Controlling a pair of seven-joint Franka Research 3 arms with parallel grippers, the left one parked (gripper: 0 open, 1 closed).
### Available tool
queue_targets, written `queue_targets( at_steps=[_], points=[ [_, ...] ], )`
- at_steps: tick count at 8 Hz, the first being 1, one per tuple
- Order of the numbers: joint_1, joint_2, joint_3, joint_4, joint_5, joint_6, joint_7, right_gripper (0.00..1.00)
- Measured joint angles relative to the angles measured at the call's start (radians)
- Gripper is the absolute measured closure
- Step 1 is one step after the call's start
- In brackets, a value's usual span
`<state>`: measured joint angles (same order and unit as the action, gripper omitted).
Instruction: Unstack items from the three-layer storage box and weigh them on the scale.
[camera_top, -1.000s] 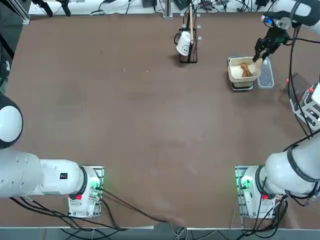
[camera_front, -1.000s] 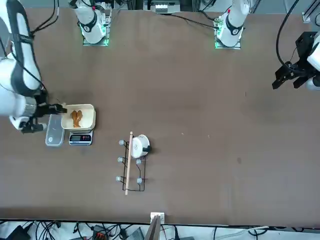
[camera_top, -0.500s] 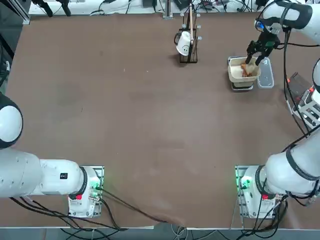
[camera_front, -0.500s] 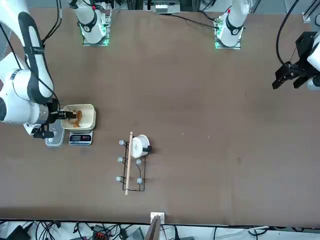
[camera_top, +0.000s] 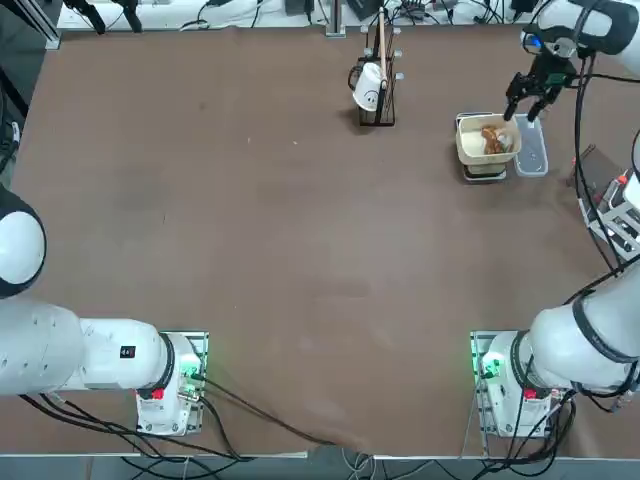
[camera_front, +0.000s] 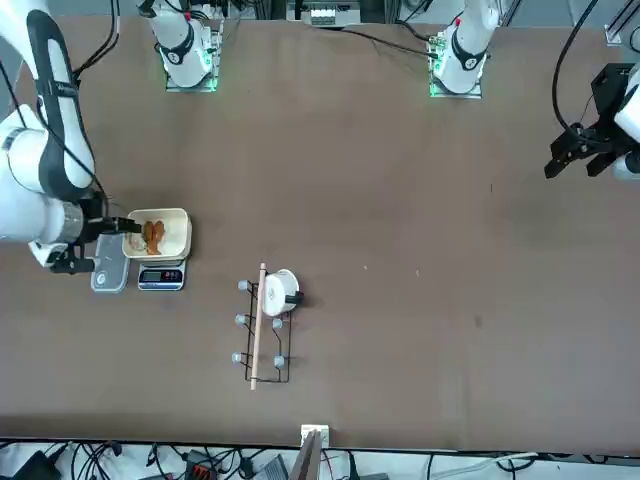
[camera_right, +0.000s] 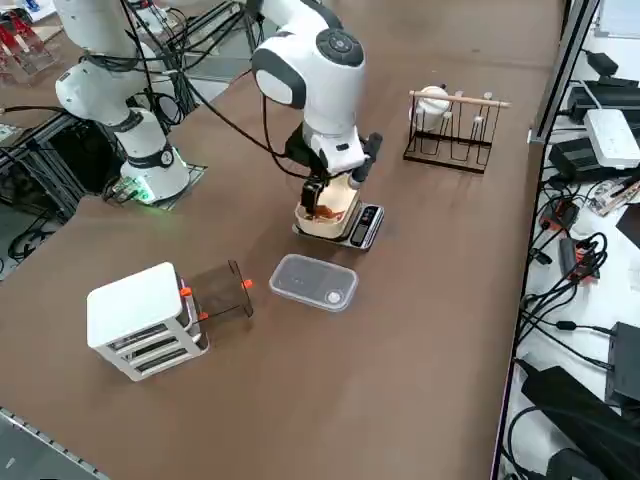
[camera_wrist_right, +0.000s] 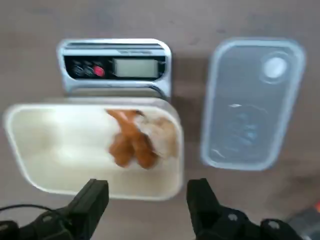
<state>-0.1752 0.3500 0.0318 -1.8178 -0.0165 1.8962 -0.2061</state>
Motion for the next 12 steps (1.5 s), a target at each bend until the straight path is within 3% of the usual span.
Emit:
queue_targets(
  at_steps=[2,4,5,9,12],
  points=[
    [-0.053,-0.013,-0.005,0.000,-0.140,-0.015,-0.154,0.49],
    [-0.104,-0.005,-0.007,-0.011,-0.174,-0.010,-0.339,0.87],
    [-0.109,0.003,-0.007,-0.031,-0.202,0.017,-0.405,0.98],
    [-0.115,0.014,-0.005,-0.206,-0.378,0.236,-0.447,0.98],
    [-0.131,0.009,-0.006,-0.242,-0.492,0.266,-0.449,0.98]
  ],
)
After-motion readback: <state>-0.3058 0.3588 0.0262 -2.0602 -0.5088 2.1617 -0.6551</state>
